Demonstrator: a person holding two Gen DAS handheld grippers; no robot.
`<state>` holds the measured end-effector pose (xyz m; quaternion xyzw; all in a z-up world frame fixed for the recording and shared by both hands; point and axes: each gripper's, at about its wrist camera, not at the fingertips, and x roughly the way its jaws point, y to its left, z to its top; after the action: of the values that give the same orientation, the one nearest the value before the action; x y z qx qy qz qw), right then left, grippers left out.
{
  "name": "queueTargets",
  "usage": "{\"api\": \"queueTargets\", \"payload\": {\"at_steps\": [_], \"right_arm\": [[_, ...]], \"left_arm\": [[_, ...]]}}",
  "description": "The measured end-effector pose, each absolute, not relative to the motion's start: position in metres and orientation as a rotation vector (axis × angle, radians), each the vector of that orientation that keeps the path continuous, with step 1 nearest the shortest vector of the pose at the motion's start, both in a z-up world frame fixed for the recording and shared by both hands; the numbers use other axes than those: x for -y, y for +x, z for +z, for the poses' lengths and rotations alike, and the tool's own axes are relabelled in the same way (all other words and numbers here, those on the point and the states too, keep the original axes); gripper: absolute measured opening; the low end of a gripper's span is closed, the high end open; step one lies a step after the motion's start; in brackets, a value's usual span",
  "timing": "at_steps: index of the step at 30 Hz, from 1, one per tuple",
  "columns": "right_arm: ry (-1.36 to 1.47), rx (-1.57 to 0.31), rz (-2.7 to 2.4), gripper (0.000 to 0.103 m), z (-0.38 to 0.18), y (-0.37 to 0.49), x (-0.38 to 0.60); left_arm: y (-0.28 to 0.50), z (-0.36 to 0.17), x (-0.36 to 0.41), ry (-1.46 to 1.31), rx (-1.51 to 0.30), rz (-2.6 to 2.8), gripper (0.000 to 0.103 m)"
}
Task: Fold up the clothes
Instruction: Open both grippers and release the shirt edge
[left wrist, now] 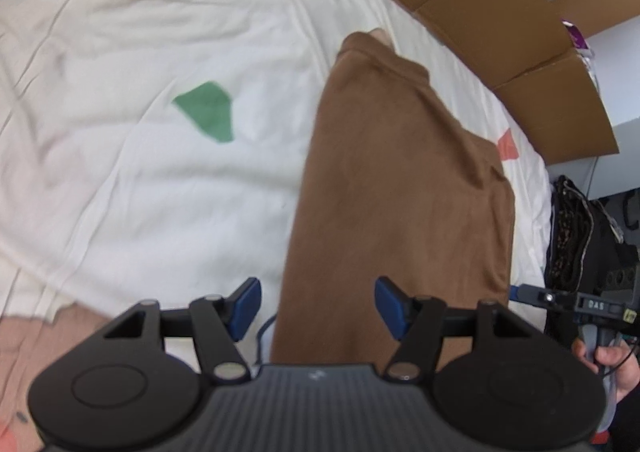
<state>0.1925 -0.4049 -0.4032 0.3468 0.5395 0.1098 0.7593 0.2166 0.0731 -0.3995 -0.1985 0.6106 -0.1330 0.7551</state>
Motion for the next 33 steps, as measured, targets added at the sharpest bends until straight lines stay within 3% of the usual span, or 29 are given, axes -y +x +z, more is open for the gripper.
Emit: {"api": "queueTargets", "payload": {"at_steps": [22, 24, 33], "right_arm": [[0.765, -1.086, 0.159, 0.047, -0.421, 0.237, 0.43], [0.792, -1.071, 0.155, 0.054, -0.423, 0.244, 0.435], [0.859, -1.056, 0.167, 0.055, -0.444, 0.27, 0.446]], "left_arm": [[0.275, -0.413, -0.046, -0.34, -1.281, -0.329, 0.065], [0.28, -0.413, -0.045, -0.341, -1.275, -0.331, 0.065], [0.293, -0.414, -0.044, -0.365, -1.259, -0.359, 0.065]]}}
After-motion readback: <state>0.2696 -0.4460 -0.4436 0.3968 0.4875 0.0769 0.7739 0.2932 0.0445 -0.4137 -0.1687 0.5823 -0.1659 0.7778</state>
